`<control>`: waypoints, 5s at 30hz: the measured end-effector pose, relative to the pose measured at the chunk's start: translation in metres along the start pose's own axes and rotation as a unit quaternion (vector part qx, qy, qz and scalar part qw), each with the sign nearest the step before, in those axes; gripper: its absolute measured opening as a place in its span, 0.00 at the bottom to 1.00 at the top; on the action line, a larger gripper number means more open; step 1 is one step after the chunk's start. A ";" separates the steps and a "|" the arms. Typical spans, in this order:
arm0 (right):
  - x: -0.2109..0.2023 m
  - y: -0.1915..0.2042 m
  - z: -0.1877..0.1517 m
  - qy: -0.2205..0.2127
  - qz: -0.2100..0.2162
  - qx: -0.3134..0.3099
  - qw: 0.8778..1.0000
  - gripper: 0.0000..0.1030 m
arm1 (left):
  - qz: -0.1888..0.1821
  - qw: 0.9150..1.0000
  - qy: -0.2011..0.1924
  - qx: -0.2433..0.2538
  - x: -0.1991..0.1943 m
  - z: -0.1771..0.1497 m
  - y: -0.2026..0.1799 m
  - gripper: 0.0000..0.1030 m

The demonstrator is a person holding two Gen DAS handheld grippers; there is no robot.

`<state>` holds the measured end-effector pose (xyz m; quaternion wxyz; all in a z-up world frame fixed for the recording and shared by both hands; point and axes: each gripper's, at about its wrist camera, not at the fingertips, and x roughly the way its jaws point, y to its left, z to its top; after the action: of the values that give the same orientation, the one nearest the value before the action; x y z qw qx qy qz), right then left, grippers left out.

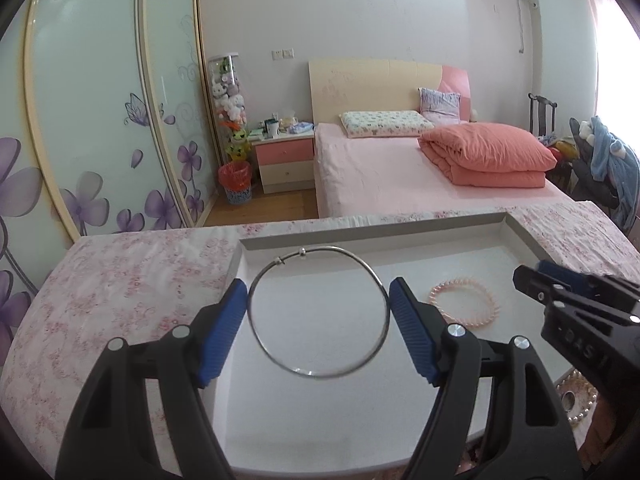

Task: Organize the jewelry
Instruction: 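Lower the bangle into the tray with the left tool while the right tool releases the pearls, then grasp the black beaded bracelet with the left tool while the right tool reaches for the silver cuff, then lift the black beaded bracelet with the left tool while the right tool grasps and lifts the silver cuff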

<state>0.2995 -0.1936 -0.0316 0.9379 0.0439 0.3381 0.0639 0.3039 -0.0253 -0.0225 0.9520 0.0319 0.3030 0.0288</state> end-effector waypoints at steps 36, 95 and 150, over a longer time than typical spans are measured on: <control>-0.095 -0.005 -0.116 0.091 0.075 -0.048 0.992 0.64 | 0.004 0.998 0.044 -0.044 -0.113 -0.100 0.087 0.78; -0.082 0.012 -0.131 0.106 0.010 -0.069 0.992 0.65 | -0.049 0.987 0.152 -0.007 -0.071 -0.121 0.048 0.10; -0.131 0.019 -0.114 -0.012 0.046 -0.036 0.998 0.65 | -0.140 0.987 0.004 -0.079 -0.146 -0.074 0.066 0.10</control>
<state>0.1245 -0.1898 -0.0346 0.9389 0.0263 0.3222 0.1184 0.1398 0.0327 0.0063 0.9451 -0.0860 0.3047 -0.0806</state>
